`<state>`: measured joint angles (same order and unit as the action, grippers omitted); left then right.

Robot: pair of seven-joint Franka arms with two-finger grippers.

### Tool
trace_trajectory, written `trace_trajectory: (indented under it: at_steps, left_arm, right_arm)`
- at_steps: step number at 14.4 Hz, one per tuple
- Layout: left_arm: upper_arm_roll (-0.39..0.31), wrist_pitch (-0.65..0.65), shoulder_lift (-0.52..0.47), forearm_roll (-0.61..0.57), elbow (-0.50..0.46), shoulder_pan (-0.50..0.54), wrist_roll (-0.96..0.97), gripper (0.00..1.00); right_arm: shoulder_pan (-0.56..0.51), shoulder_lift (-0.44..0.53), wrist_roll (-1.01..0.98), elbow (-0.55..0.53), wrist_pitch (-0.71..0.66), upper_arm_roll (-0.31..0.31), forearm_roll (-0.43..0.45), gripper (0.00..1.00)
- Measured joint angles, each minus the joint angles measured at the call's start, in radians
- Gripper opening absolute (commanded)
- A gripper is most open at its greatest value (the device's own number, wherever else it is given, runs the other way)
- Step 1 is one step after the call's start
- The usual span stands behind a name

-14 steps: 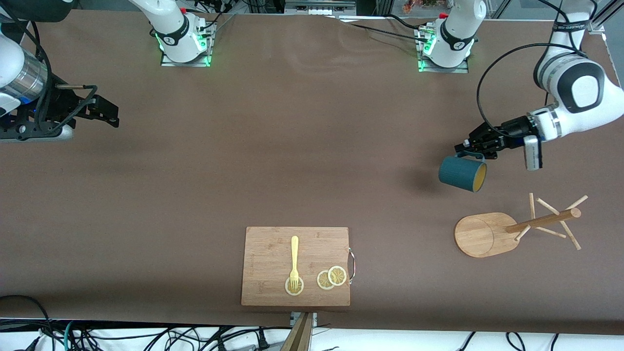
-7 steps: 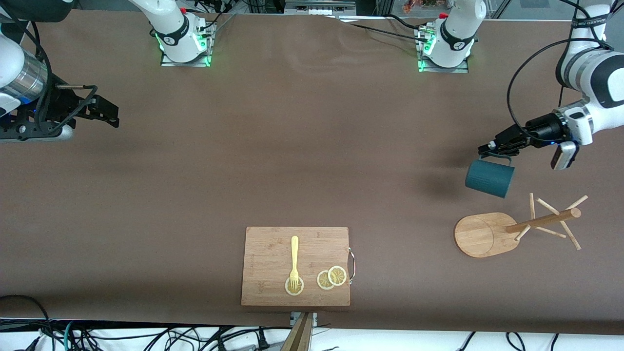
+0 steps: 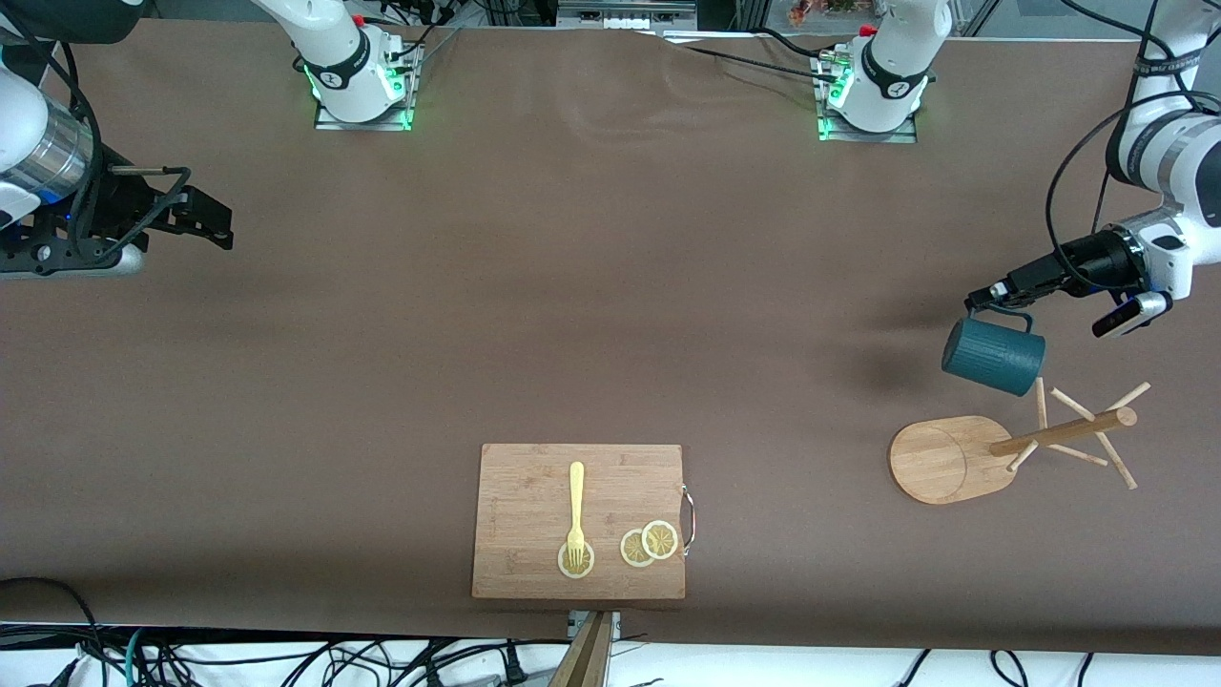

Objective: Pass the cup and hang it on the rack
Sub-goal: 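Lift the mug by its handle with the left gripper toward the rack, then hang the mug handle on a rack peg and open the left gripper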

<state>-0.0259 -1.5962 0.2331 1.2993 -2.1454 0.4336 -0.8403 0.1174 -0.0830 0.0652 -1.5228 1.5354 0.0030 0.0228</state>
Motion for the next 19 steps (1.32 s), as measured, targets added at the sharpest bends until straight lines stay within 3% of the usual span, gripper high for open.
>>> trace_trajectory:
  at_steps: [19]
  left_arm:
    - [0.003,0.27,0.343,0.113,0.241,0.119,0.0,0.01]
  right_arm:
    - [0.0,0.0,0.0,0.0,0.001,0.0,0.0,1.0]
